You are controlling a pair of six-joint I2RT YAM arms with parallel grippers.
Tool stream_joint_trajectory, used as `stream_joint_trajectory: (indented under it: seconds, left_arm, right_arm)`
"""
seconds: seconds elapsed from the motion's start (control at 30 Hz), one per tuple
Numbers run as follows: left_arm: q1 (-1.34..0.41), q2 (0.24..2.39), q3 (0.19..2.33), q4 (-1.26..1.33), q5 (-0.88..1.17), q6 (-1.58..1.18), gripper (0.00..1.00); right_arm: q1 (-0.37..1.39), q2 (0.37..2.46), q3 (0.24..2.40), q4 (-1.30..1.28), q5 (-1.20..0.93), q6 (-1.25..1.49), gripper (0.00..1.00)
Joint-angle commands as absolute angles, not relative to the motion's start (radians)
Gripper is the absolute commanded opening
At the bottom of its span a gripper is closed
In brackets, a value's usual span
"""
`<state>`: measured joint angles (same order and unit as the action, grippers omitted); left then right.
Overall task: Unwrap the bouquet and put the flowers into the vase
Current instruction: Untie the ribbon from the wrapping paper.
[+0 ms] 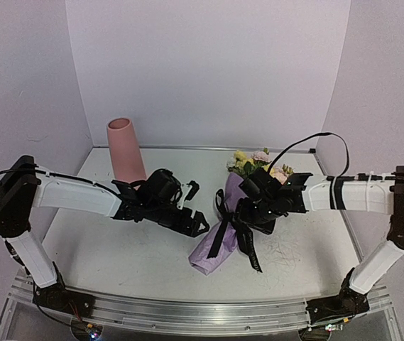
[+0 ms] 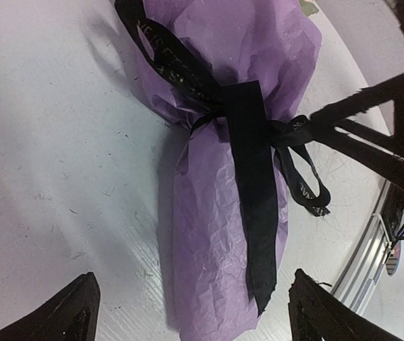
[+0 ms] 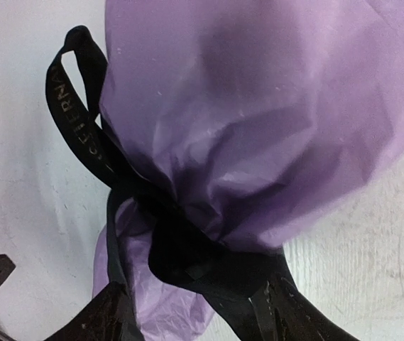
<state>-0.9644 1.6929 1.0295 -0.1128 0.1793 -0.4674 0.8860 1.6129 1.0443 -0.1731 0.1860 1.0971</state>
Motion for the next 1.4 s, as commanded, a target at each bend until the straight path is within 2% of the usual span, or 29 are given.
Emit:
stream_joint_trajectory:
  seconds: [0.0, 0.03, 0.13, 0.2, 0.33, 0.47, 0.6, 0.73, 0.97, 1.1, 1.27, 1.37]
  left_arm:
    - [-1.008, 1.762, 1.150, -0.125, 0.130, -0.420, 0.94]
    - [-1.015, 1.778, 1.168, -0.132, 0.123, -0.415, 0.94]
    - [-1.027, 1.824, 1.218, -0.152, 0.108, -0.394, 0.82]
    - [-1.031, 1.853, 1.251, -0.168, 0.102, -0.386, 0.78]
    - [-1.047, 1.904, 1.310, -0.184, 0.099, -0.370, 0.72]
    - [-1.073, 1.953, 1.367, -0.193, 0.092, -0.354, 0.72]
    - [-1.103, 2.009, 1.442, -0.240, 0.033, -0.333, 0.70]
    - [-1.113, 2.053, 1.500, -0.303, -0.071, -0.339, 0.64]
    - [-1.114, 2.067, 1.531, -0.370, -0.164, -0.357, 0.42]
    - [-1.114, 2.018, 1.522, -0.374, -0.170, -0.359, 0.37]
    - [-1.113, 1.986, 1.509, -0.374, -0.145, -0.377, 0.21]
    - [-1.114, 1.983, 1.499, -0.374, -0.148, -0.389, 0.19]
  right_arm:
    - [0.886, 1.488, 0.971, -0.229, 0.163, 1.096, 0.75]
    - [0.887, 1.470, 0.954, -0.231, 0.156, 1.094, 0.75]
    - [0.886, 1.417, 0.901, -0.257, 0.139, 1.096, 0.73]
    - [0.886, 1.372, 0.855, -0.267, 0.129, 1.095, 0.73]
    - [0.886, 1.272, 0.756, -0.268, 0.120, 1.106, 0.72]
    - [0.886, 1.217, 0.703, -0.273, 0.120, 1.100, 0.72]
    - [0.887, 1.242, 0.708, -0.280, 0.120, 1.050, 0.72]
    - [0.888, 1.287, 0.715, -0.285, 0.114, 1.008, 0.68]
    - [0.905, 1.302, 0.710, -0.282, 0.120, 0.963, 0.66]
    - [0.930, 1.343, 0.725, -0.271, 0.116, 0.940, 0.66]
    - [0.978, 1.385, 0.715, -0.209, 0.101, 0.929, 0.66]
    - [0.991, 1.390, 0.690, -0.184, 0.100, 0.937, 0.65]
